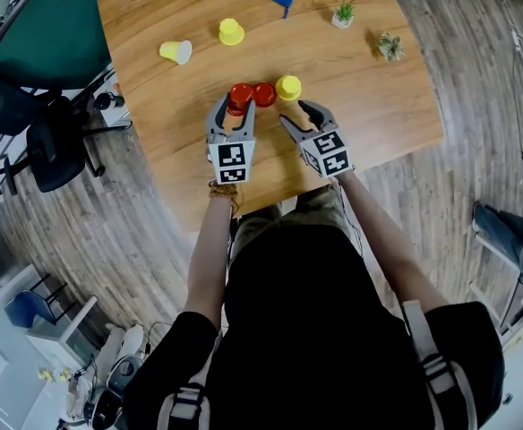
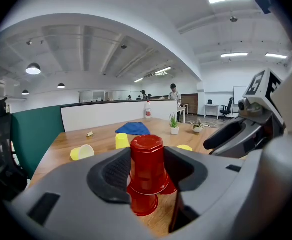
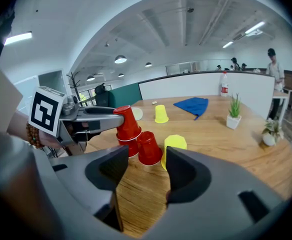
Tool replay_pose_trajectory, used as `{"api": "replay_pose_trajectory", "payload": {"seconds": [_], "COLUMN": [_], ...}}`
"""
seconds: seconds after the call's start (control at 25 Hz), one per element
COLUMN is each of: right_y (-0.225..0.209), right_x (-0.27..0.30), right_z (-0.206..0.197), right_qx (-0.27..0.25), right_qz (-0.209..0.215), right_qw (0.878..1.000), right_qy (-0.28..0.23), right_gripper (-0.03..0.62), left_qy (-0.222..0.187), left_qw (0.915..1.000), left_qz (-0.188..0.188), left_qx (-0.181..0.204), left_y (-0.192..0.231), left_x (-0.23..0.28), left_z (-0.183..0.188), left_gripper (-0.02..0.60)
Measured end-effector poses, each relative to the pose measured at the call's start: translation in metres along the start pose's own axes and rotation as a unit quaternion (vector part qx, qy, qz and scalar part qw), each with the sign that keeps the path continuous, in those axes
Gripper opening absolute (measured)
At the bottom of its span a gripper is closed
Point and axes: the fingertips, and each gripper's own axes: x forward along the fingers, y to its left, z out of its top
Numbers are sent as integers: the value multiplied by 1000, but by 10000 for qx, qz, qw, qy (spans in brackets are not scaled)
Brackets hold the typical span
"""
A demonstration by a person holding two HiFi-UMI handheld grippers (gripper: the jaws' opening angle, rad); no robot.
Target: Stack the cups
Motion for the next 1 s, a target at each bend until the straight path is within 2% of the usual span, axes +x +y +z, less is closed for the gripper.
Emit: {"api": "replay_pose_trajectory", "payload": {"seconds": [0.2, 0.28, 0.4, 0.6, 0.8, 1.0], "right_y": [1, 0, -2, -23, -49, -62], "right_x": [2, 2, 1, -7, 4, 40], "right_z": [-2, -1, 4, 31, 78, 117], "right_qx": [32, 11, -54, -256, -729, -1241], "right_qz": [-8, -40, -88, -230, -285, -140], "right_qw": [10000, 10000, 9999, 9991, 9961, 9916], "right_qy": [28, 37, -1, -242, -408, -347], "right_gripper": [247, 248, 253, 255, 258, 259], "left_qy": [101, 162, 118, 27, 3, 25], "left_qw": [9996, 9993, 9994, 9995, 9987, 9977], "left_qz": [-88, -183, -289, -280, -278, -304], "left_qx": [253, 280, 172, -124, -431, -599], "left_y": [-7, -11, -15, -16, -19, -28], "left_x": [1, 1, -3, -19, -40, -53], "left_z": [-5, -8, -7, -1, 1, -1], "left_gripper": [223, 261, 282, 282, 282, 282]}}
